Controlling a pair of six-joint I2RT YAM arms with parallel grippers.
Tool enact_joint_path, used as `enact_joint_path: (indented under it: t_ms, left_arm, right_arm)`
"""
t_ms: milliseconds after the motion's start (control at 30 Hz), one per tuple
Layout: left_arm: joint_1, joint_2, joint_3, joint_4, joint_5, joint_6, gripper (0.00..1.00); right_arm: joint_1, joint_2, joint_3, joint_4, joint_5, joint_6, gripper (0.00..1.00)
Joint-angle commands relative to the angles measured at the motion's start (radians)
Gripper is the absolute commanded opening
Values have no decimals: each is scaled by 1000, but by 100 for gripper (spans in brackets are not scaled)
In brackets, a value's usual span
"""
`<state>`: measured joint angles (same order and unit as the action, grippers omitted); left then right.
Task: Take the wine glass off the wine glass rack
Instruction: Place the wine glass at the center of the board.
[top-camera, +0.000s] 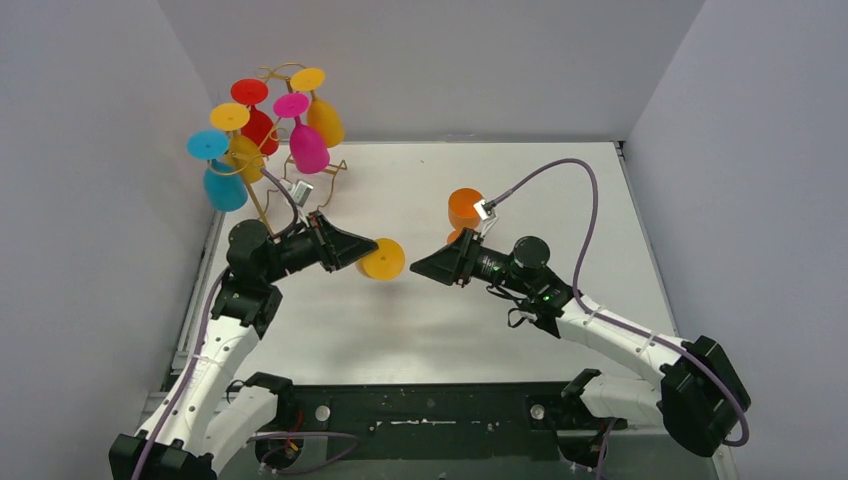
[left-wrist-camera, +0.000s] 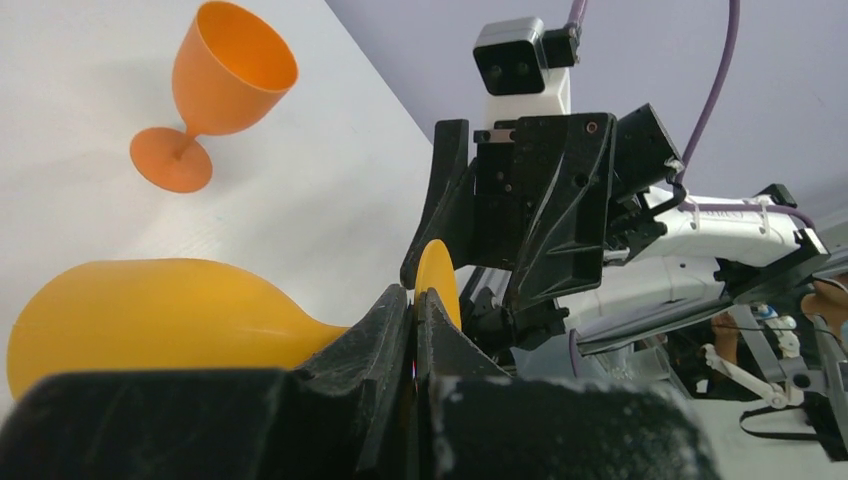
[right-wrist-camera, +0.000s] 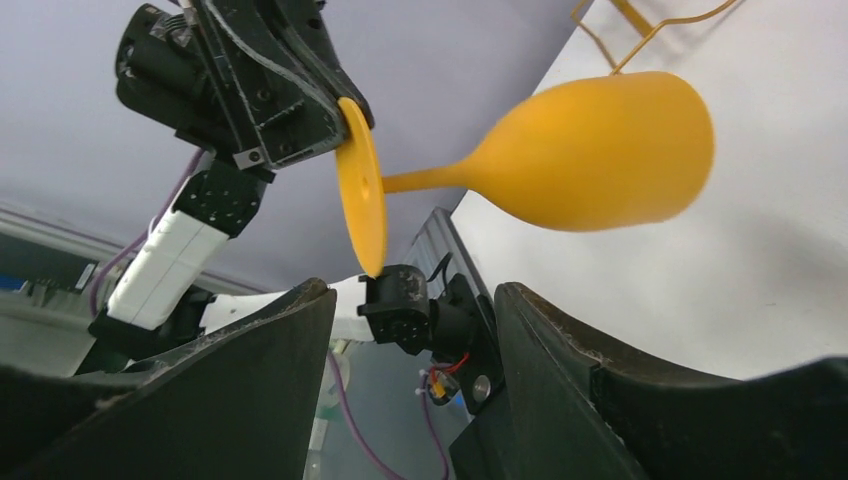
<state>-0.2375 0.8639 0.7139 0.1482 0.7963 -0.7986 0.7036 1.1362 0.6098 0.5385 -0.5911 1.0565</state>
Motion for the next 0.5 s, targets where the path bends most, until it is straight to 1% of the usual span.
enact_joint_path:
  t_ms: [0, 100, 200, 267, 367, 467]
  left_arm:
    - [-43, -28, -28, 101, -4, -42, 0]
    - [-73, -33, -41, 102, -42, -38, 0]
    - [-92, -29, -51, 123, -49, -49, 0]
    - [-100, -21, -50, 125, -49, -47, 0]
    - [-109, -20, -55, 120, -49, -43, 0]
    - [-114, -20, -55, 95, -44, -21, 0]
  right_arm:
    - [12, 49, 13, 228, -90, 63, 59]
    - [22, 87, 25, 268, -122, 80, 53]
    - [34, 113, 40, 262, -141, 77, 43]
    - [41, 121, 50, 262, -147, 76, 32]
    - [42, 122, 46, 273, -142, 77, 22]
    - [40, 118, 38, 303, -147, 82, 6]
